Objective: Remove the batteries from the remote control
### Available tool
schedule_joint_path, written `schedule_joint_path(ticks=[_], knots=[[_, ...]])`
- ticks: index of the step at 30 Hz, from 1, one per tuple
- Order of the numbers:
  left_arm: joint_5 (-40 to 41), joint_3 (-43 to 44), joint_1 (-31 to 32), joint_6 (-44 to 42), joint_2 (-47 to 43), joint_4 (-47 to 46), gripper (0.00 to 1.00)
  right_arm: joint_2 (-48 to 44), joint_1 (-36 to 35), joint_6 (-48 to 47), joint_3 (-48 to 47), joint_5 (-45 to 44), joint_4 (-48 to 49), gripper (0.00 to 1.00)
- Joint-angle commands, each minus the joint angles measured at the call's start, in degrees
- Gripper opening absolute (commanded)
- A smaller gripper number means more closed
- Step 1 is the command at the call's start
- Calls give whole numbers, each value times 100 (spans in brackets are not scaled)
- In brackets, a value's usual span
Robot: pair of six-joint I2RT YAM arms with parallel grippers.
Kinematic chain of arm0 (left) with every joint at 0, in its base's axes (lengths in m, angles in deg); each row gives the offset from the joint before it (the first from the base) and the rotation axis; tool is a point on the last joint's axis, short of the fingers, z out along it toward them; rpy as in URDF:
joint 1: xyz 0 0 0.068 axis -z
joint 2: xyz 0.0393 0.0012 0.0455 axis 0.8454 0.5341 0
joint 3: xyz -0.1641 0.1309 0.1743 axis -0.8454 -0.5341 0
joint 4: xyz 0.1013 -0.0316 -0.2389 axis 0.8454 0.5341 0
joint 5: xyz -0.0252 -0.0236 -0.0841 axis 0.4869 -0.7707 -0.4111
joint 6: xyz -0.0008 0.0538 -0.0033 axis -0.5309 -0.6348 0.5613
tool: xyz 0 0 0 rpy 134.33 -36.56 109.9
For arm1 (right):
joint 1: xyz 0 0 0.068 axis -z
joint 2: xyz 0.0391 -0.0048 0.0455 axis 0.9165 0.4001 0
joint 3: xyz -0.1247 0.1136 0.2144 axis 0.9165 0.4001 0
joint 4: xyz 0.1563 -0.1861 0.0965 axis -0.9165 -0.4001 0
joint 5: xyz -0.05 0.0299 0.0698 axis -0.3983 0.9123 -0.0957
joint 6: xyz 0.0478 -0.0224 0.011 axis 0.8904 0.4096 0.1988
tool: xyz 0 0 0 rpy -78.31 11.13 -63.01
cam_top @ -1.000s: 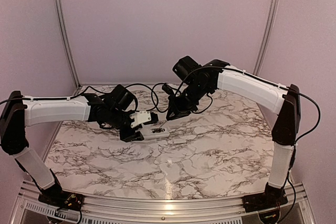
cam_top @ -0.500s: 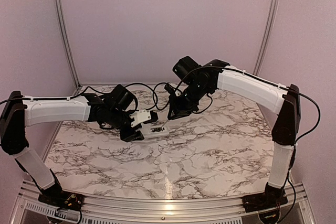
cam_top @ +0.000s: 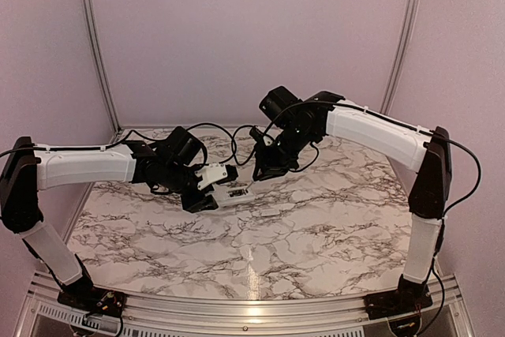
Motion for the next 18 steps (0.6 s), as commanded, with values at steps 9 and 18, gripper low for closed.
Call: schedule_joint_path(ticks=[9, 18], knots=[[-88, 141, 13, 229, -215, -340, 11, -67, -39, 151, -4, -74, 176, 0], [-127, 54, 14, 420, -361, -530, 11, -16, -43, 362, 11, -252, 103, 0]])
